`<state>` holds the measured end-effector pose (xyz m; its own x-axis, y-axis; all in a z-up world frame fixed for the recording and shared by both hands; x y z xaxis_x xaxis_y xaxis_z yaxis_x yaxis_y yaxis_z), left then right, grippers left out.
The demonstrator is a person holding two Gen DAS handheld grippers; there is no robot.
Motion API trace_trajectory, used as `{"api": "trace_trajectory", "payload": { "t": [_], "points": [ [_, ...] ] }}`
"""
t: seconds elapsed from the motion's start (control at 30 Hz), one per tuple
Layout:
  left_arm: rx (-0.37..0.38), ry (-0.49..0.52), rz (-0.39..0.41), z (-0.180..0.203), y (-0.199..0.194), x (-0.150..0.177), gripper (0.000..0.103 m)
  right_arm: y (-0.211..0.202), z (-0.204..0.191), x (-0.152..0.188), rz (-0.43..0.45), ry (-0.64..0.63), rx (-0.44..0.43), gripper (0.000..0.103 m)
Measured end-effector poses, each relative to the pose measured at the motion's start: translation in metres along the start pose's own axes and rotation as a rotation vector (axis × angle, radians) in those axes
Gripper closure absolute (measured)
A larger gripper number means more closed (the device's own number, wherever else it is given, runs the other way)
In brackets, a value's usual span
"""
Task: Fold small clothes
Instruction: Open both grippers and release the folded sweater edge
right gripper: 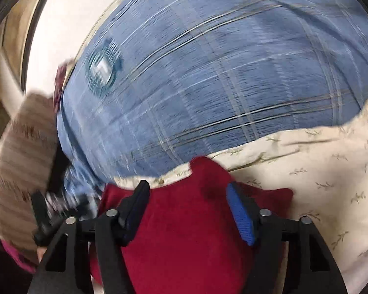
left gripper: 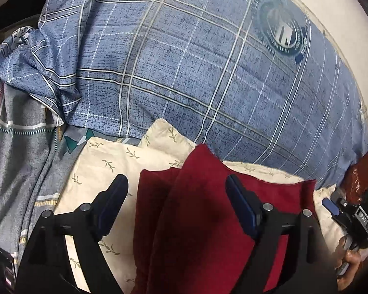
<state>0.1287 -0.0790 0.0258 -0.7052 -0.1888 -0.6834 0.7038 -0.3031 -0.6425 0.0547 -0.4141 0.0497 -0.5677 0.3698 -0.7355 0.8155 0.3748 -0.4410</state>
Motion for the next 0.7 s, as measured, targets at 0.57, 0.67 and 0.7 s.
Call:
{"api": "trace_trajectory", "payload": {
  "t": [0.57, 0.67, 0.7],
  "points": [
    [-0.16, 0.055, -0.155, -0.015, 0.036, 0.032, 0.021, 0.014, 0.027, 0.007, -0.094, -0.125, 0.378, 0.054],
    [-0.171, 0.059, -0.144, -0.014, 0.029, 0.031, 0.021, 0.012, 0.004, 0.02, -0.134, -0.179, 0.301, 0.059],
    [-0.174, 0.059, -0.141, -0.014, 0.027, 0.031, 0.021, 0.018, 0.004, 0.026, -0.165, -0.194, 0.3, 0.06]
  ]
}}
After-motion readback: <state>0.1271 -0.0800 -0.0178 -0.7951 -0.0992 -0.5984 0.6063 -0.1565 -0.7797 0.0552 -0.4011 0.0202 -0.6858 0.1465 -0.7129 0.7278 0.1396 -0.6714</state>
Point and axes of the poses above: each gripper's, at about its wrist camera, not at the fingertips, and y roughly the way its jaws point, z to its right, x to its underside, the point moved 6 cm from there along y, roughly the way its jaws point, and after that the axes turned 1 degree about z, right-handed, at the moved point
